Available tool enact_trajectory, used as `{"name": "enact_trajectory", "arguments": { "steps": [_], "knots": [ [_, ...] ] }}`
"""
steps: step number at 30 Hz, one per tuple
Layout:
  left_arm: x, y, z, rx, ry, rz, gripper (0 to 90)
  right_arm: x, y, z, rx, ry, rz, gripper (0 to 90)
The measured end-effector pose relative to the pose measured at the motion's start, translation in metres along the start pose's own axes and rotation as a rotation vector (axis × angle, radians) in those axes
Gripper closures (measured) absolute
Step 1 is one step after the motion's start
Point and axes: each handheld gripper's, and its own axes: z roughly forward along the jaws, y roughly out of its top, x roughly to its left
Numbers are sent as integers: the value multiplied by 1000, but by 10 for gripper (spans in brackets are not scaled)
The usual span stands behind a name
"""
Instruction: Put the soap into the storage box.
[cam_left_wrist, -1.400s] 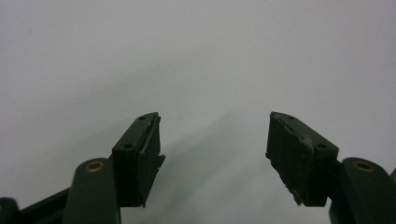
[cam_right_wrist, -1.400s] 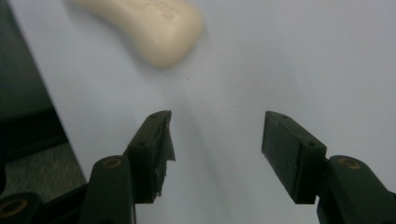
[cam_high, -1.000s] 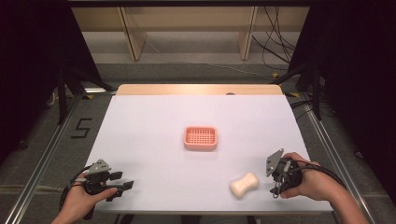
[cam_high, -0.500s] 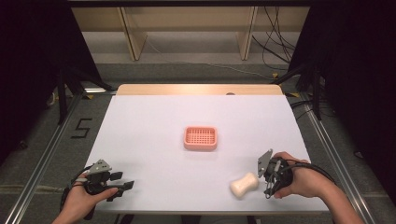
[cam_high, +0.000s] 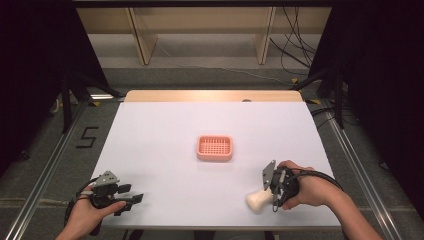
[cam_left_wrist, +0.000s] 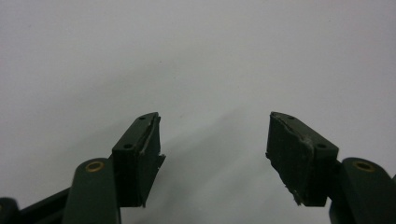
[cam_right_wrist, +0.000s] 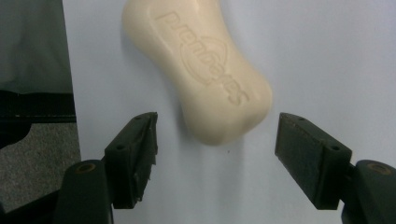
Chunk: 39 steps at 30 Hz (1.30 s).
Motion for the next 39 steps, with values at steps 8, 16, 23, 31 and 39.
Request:
{"name": "enact_trajectory", "arguments": {
  "steps": [8,16,23,31,39],
  "knots": [
    [0,0,0,2,-1,2,346,-4,8,5,-13,-2,-37,291],
    [0,0,-1,0,-7,4,347,-5,18,12,-14,21,-57,288],
    [0,0,-1,-3,-12,1,346,-6,22,16,2,39,-54,284],
    [0,1,-1,-3,-14,6,346,-6,28,20,12,49,-93,287],
    [0,0,-1,-2,-15,7,346,-7,31,23,18,63,-122,299]
  ]
}}
